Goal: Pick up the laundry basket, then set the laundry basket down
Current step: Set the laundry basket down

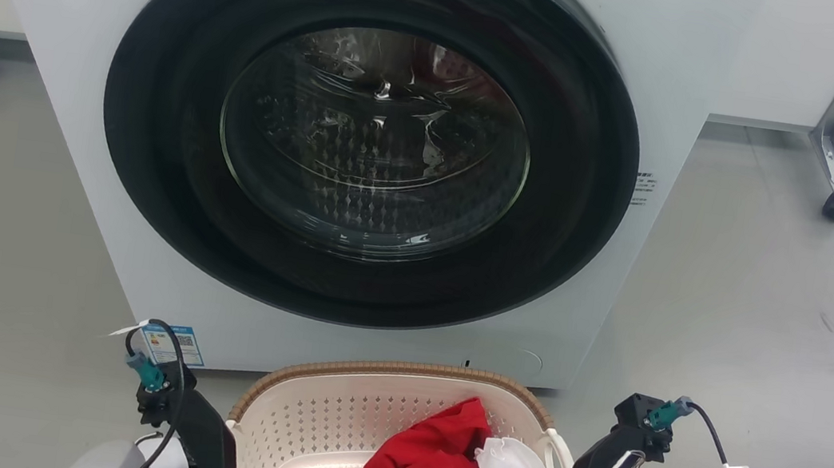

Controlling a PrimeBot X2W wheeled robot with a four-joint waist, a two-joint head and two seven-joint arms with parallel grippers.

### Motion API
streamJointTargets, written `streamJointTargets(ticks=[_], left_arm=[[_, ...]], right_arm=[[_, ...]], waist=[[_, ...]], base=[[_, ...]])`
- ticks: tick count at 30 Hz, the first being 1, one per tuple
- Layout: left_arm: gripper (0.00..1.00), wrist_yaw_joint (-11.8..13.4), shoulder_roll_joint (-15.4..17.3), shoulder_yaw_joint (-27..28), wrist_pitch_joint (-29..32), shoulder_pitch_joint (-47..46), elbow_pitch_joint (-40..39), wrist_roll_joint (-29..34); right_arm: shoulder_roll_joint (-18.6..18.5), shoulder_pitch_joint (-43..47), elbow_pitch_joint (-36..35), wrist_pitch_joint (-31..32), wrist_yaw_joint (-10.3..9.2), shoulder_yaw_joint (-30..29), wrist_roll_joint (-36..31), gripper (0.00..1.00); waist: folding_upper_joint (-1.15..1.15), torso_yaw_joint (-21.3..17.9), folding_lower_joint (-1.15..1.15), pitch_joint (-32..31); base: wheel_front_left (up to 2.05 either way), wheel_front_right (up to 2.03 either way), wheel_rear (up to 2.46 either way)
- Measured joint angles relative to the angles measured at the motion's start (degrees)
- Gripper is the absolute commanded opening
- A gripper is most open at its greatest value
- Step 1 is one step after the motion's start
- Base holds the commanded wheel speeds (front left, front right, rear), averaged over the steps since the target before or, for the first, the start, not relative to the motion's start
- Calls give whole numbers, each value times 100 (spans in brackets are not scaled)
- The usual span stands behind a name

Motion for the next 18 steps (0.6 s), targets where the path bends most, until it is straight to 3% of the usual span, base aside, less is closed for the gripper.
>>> streamJointTargets(ticks=[18], left_arm=[[0, 0, 8, -129, -704, 8, -167, 38]], right_arm=[[-14, -187, -75, -401, -93, 179, 45, 0]], waist=[[0, -48, 0, 730]], base=[[0, 0, 0]])
